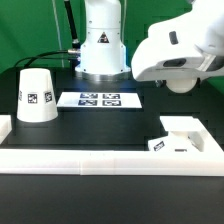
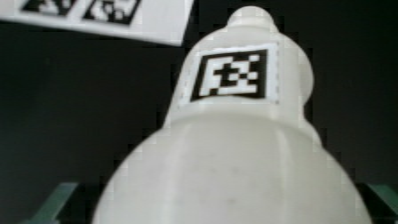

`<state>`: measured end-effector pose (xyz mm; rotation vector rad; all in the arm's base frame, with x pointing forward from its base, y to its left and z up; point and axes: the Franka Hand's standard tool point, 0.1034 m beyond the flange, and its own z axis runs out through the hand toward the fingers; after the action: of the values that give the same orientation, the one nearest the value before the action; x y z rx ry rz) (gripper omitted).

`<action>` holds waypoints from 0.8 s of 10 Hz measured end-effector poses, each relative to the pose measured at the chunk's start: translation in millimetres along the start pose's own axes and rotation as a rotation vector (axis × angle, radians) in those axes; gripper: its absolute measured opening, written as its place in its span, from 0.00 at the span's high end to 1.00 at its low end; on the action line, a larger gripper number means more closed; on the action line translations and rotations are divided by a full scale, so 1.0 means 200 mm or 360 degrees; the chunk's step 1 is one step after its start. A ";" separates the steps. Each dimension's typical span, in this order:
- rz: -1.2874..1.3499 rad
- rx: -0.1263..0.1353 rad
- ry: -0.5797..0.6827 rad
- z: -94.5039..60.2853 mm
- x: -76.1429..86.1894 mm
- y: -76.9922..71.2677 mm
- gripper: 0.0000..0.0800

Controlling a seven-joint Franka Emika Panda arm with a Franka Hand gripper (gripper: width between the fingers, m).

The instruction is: Assemble lamp

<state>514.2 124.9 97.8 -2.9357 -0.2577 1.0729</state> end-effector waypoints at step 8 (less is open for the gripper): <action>-0.0117 -0.0040 0.0899 -0.20 0.15 0.16 0.28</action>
Offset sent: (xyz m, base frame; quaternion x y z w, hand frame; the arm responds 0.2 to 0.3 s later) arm 0.0250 -0.0140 0.0314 -0.0088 0.1879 -0.0457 0.9811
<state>568.2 99.5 107.3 -3.0611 -0.3588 0.2049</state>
